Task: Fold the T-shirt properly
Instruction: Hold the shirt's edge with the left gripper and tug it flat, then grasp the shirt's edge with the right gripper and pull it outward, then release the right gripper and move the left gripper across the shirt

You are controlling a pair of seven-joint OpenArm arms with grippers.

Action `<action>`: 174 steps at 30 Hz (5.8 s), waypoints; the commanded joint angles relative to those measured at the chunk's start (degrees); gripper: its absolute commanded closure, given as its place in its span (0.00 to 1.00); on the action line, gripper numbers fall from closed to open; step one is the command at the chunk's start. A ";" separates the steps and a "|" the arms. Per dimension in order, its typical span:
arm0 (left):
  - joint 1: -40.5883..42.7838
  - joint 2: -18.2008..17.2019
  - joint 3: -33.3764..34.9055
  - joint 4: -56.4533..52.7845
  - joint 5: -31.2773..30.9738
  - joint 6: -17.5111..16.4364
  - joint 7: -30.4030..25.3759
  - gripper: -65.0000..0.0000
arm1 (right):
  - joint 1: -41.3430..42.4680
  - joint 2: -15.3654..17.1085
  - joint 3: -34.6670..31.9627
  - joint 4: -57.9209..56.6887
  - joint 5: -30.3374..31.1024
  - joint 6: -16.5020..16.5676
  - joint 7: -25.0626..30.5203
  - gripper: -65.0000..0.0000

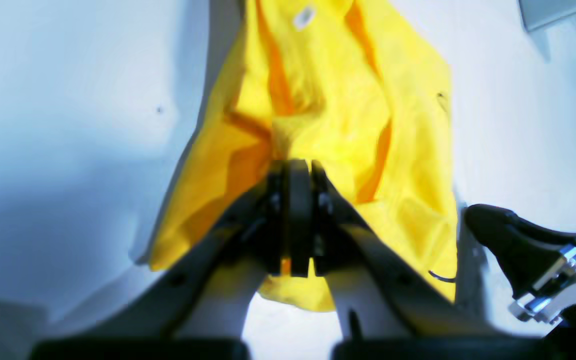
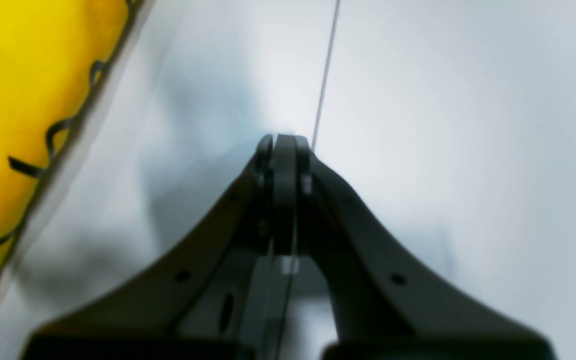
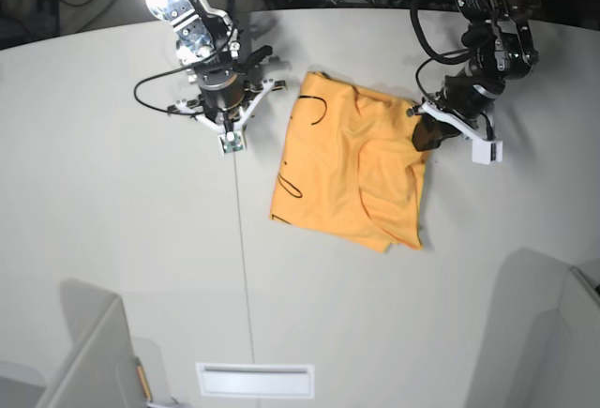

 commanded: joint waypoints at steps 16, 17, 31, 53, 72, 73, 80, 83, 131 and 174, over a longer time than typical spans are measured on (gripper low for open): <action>0.58 -3.61 -0.21 2.09 -0.89 7.84 -0.84 1.00 | 5.90 -2.04 -9.62 8.42 0.86 0.15 -2.06 1.00; 0.58 -3.70 -0.21 2.09 -0.89 8.54 -0.84 1.00 | 6.60 -3.01 -9.62 7.54 0.86 0.15 -2.06 1.00; 0.50 -5.81 -2.85 4.46 -0.80 9.24 -0.75 1.00 | 8.97 -9.87 -12.96 -1.78 0.86 5.86 -1.71 1.00; -2.67 -5.90 -7.33 1.91 7.64 9.16 -0.75 1.00 | 10.47 -11.10 -10.50 -10.65 0.86 6.57 -1.62 1.00; -4.95 -7.30 -7.42 -3.89 7.73 9.16 -0.75 0.79 | 10.73 -10.04 -10.50 -10.39 0.60 6.57 -1.88 1.00; -5.04 -7.30 -7.42 -3.89 7.73 9.16 -0.75 0.70 | 10.73 -10.04 -10.50 -10.39 0.60 6.57 -1.88 1.00; -5.13 -8.45 -11.99 -2.57 7.20 9.16 -0.67 0.39 | 9.94 -9.96 -10.76 -3.45 0.60 6.57 -1.80 1.00; -6.10 -8.45 -14.46 0.95 7.11 8.98 -0.23 0.38 | 9.24 -8.29 -10.94 1.13 0.60 6.57 -1.71 1.00; -20.60 -8.62 12.45 -21.29 7.55 8.72 -0.49 0.12 | 7.04 -3.98 -8.74 7.90 0.60 6.13 -1.71 1.00; -53.22 -20.23 93.85 -27.18 21.53 -1.04 -11.92 1.00 | -2.98 -14.44 36.36 8.25 0.86 6.22 -1.80 1.00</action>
